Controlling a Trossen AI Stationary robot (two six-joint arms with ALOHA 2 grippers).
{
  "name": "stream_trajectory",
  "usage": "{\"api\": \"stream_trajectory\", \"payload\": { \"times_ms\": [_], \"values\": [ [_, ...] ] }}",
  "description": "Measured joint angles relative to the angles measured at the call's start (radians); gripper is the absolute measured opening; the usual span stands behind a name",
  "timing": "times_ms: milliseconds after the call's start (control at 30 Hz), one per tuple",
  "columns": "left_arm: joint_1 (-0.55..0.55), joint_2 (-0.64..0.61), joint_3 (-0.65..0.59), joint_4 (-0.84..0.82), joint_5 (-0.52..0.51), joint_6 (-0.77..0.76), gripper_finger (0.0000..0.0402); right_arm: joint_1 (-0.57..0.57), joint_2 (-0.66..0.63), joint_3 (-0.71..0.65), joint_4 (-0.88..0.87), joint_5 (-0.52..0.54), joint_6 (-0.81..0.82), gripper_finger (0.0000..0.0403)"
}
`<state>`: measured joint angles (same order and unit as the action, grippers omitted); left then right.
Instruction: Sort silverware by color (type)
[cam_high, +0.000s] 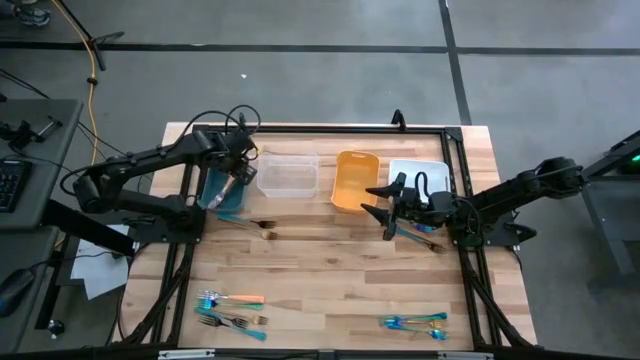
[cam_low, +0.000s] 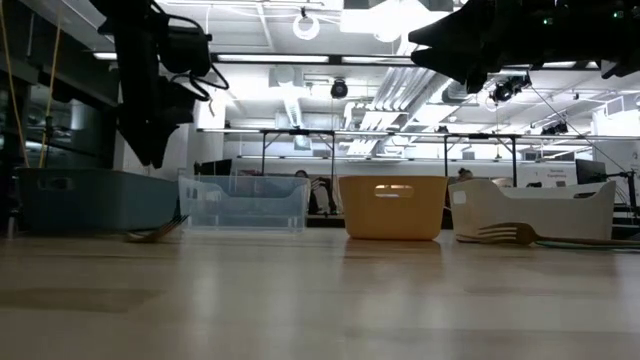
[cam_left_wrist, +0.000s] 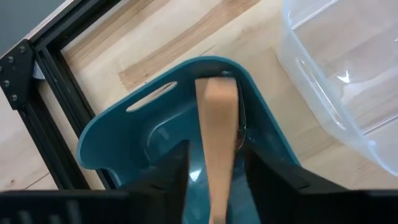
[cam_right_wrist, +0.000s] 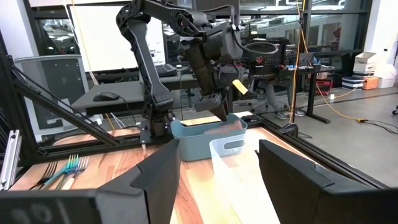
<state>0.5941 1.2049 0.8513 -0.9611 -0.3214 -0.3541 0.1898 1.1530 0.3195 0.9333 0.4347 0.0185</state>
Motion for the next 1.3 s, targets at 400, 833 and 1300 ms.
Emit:
{"api": "stream_trajectory", "payload": {
  "times_ms": [400,833,1300],
  "values": [
    [-0.026,-0.104,0.06,0.135,0.118,0.024,0.0213,0.0,0.0,0.0,0.0,0.0,-0.001,0.021],
    [-0.541,-0.331,-0.126,0.728,0.127,0.069,0.0211,0.0,0.0,0.0,0.0,0.0,-0.019,0.021],
    [-0.935,-0.332,-0.546,1.488,-0.173,0.254,0.0211,0.0,0.0,0.0,0.007,-0.071,-0.032,0.021]
  ]
}}
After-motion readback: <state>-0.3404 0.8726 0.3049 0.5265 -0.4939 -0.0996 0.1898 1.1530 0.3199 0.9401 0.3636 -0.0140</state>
